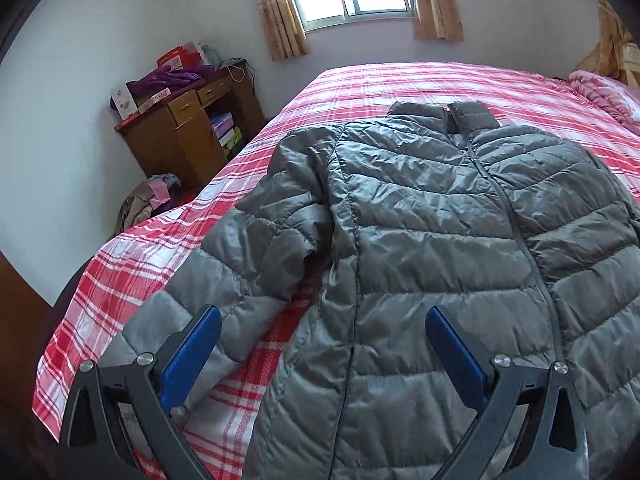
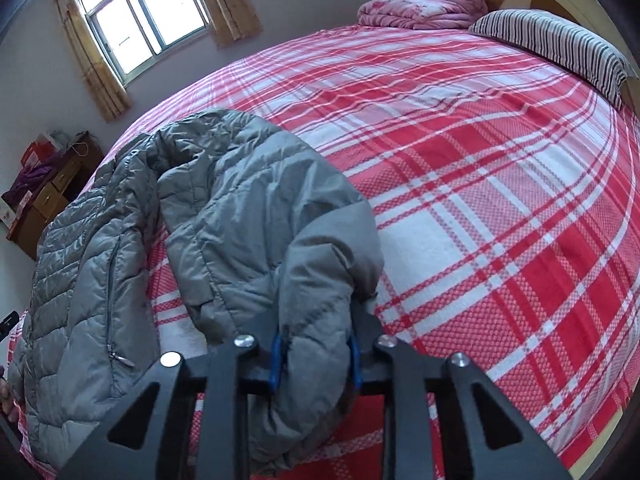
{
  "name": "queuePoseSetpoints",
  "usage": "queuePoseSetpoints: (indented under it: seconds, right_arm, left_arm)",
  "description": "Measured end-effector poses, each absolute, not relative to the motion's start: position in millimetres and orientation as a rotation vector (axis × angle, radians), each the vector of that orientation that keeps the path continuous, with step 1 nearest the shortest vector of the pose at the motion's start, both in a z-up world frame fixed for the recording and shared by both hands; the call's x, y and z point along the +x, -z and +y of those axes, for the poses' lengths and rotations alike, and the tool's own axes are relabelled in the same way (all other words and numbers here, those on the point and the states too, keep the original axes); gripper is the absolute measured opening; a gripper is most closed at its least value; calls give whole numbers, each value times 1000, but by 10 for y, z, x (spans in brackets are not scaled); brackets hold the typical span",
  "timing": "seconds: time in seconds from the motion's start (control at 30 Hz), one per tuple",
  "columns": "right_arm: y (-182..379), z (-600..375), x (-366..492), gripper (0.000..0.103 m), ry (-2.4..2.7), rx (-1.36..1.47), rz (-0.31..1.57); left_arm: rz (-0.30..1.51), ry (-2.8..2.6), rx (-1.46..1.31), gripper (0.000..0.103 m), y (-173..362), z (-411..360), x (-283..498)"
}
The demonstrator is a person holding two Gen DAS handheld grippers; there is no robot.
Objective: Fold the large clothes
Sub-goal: 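Grasp the jacket sleeve cuff with the right gripper and lift it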
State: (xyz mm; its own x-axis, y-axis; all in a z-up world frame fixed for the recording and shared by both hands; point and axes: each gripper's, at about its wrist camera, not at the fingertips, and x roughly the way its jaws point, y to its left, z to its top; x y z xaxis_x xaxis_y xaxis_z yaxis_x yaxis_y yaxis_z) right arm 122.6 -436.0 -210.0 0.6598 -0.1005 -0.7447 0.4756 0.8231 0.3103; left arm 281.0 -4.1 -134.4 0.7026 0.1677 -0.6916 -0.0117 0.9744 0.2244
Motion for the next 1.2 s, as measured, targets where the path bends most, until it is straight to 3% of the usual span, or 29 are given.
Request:
queuePoseSetpoints:
  seconds: [0.33,0.67,0.93,1.2]
  right_arm:
    - [1594,-4846,1506,20,474,359,696]
    - [660,-3880,2338,20,293,89,570]
    - [789,-2764,3080,20,110,-69,618]
    - [1265,-1836,3520,20,-30,-167,669]
  left_arm:
    - [799,-191,160,102,1241,229,3308]
    - [810,-226,157,102,1240,383,3647]
    - [818,-197,131,102,1254,477,3723]
    - [832,-268,178,102,1441,726,3750]
